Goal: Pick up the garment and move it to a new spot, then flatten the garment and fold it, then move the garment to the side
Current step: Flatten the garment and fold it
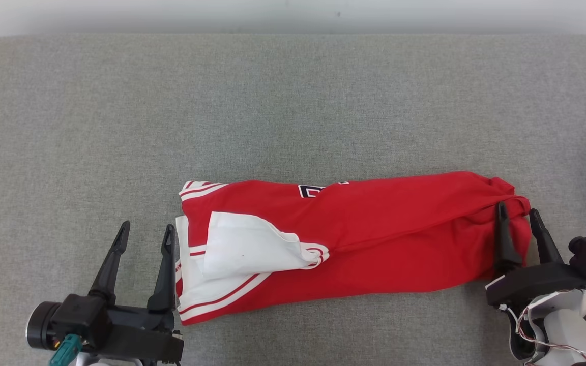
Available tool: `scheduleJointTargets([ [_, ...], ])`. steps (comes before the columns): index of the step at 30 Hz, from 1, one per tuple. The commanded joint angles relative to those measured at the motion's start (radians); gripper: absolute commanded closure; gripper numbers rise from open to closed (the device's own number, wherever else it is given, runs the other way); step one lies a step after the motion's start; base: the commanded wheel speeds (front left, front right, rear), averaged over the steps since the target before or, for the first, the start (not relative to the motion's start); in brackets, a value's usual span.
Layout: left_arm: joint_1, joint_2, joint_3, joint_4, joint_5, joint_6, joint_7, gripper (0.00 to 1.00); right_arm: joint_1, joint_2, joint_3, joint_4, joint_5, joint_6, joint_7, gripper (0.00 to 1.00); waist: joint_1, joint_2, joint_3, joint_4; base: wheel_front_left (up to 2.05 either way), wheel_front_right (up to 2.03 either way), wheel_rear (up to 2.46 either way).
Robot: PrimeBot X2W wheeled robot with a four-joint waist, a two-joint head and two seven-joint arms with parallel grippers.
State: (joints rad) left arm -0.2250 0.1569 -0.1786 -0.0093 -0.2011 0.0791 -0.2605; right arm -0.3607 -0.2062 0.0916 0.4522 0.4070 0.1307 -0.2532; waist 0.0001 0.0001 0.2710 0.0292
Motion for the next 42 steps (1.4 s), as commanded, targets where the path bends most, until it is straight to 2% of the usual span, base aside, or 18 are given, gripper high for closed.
scheduleJointTargets([
  [1,-0.007,-0.001,0.007,0.001,0.007,-0.005,-0.004,0.0,-0.007,-0.002,0.007,0.02,0.02,0.0,-0.007,0.0,-0.0001,-0.0001,0.006,0.002,0.0,0.0,0.0],
  [7,-0.007,-0.013,0.023,0.003,0.018,-0.015,-0.004,0.0,-0.018,-0.002,0.085,0.156,0.073,0.0,0.002,0.0,-0.0001,-0.0001,0.013,-0.001,0.0,0.0,0.0],
  [8,-0.007,-0.015,0.025,0.004,0.02,-0.018,-0.004,0.0,-0.021,-0.003,0.094,0.172,0.081,0.0,0.003,0.39,-0.0001,-0.0001,0.013,-0.002,0.0,0.0,0.0],
  [9,-0.009,-0.016,0.027,0.004,0.021,-0.02,-0.004,0.0,-0.026,-0.002,0.102,0.186,0.09,0.0,0.003,0.58,-0.0001,-0.0001,0.014,-0.003,0.0,0.0,0.0],
  [10,-0.01,-0.017,0.028,0.005,0.023,-0.023,-0.004,0.0,-0.031,0.0,0.105,0.194,0.101,0.0,0.001,1.0,-0.0001,-0.0001,0.015,-0.004,0.0,0.0,0.0],
  [15,-0.01,-0.025,0.037,0.004,0.03,-0.031,-0.004,0.0,-0.04,-0.019,0.095,0.199,0.131,-0.001,-0.006,1.0,-0.0001,-0.0001,0.017,-0.006,0.0,0.0,0.0],
  [24,-0.009,-0.04,0.056,0.002,0.038,-0.042,-0.004,0.0,0.052,-0.085,-0.06,0.087,0.109,-0.001,-0.012,1.0,-0.0001,-0.0001,0.024,-0.009,0.0,0.0,0.0],
  [30,-0.008,-0.045,0.067,0.002,0.044,-0.051,-0.004,0.0,0.075,-0.1,-0.09,0.038,0.108,-0.001,-0.013,1.0,-0.0001,-0.0001,0.026,-0.02,0.0,0.0,0.0],
  [38,-0.007,-0.053,0.082,0.003,0.049,-0.06,-0.004,0.0,0.138,-0.06,-0.048,-0.28,0.038,-0.001,-0.013,1.0,-0.0001,-0.0001,0.021,-0.034,0.0,0.0,0.0],
  [39,-0.004,-0.055,0.085,0.001,0.046,-0.063,-0.004,0.0,0.157,-0.05,-0.015,-0.365,0.008,-0.001,-0.013,1.0,-0.0001,-0.0001,0.02,-0.038,0.0,0.0,0.0],
  [42,-0.003,-0.06,0.085,0.0,0.049,-0.068,-0.004,0.0,0.17,-0.031,0.055,-0.46,-0.031,-0.001,-0.013,1.0,-0.0001,-0.0001,0.02,-0.039,0.0,0.0,0.0],
])
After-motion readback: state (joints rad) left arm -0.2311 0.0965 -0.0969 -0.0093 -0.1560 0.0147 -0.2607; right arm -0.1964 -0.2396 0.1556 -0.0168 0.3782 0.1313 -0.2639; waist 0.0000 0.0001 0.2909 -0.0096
